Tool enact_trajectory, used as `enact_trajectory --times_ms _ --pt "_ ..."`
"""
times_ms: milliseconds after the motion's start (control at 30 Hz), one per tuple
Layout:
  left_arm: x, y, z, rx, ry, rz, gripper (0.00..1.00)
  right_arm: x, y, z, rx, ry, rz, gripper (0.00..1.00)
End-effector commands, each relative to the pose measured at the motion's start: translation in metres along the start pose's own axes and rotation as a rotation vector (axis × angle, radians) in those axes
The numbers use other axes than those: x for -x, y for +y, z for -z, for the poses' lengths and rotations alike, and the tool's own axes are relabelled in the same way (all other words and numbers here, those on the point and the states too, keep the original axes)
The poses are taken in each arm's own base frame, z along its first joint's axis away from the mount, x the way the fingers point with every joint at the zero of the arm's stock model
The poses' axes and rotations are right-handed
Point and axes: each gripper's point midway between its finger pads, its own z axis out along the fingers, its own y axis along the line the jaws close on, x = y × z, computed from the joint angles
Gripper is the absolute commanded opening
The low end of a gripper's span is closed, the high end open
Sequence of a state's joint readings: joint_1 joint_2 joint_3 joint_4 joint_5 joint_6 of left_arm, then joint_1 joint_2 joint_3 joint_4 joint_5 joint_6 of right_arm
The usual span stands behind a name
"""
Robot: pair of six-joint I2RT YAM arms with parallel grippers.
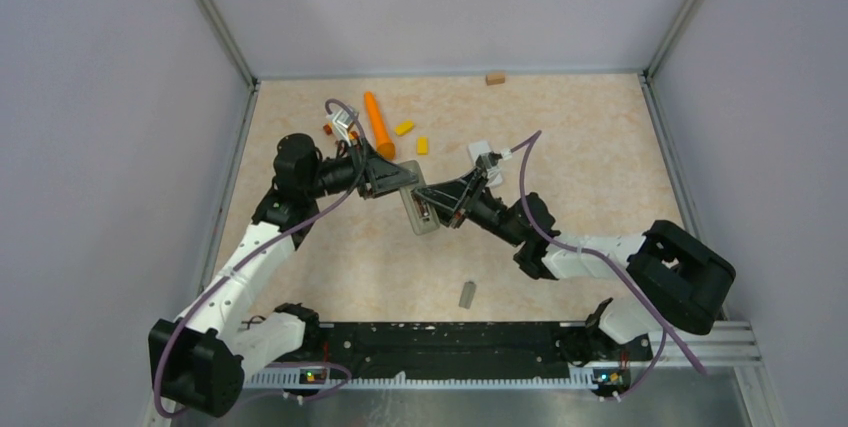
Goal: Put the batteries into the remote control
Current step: Load the battery into the remote control.
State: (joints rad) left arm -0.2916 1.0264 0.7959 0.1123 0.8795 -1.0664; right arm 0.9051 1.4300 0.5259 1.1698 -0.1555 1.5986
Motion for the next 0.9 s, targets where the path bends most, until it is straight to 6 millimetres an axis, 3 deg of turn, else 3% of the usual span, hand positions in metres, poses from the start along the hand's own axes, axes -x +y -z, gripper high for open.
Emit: enact_trajectory --times_ms 0,267,333,433,500,700,867 --pt "0.022 -0.030 0.002 -0.059 -0.058 -0.057 0.00 -0.015 0.003 0.010 0.038 0.084 0.047 0.29" --pt "0.022 -0.025 0.001 -0.061 -0.052 -0.010 0.00 -0.014 0.002 0.010 0.038 0.079 0.067 0.33" --pt "0.020 -0.022 0.001 -0.058 -0.045 -0.015 0.00 -0.013 0.004 0.009 0.042 0.074 0.078 0.44" --pt "0.014 -0.016 0.002 -0.059 -0.022 -0.056 0.00 -0.008 0.011 0.011 0.065 0.056 0.112 0.70" --pt "0.009 -0.011 0.003 -0.062 0.000 -0.104 0.00 -0.004 0.019 0.012 0.087 0.047 0.162 0.78" --pt "0.000 -0.009 0.006 -0.080 0.041 -0.199 0.00 0.003 0.033 0.019 0.109 0.036 0.363 0.80" --pt "-0.005 -0.017 0.010 -0.116 0.063 -0.266 0.00 0.001 0.014 0.012 -0.014 0.122 0.648 0.77"
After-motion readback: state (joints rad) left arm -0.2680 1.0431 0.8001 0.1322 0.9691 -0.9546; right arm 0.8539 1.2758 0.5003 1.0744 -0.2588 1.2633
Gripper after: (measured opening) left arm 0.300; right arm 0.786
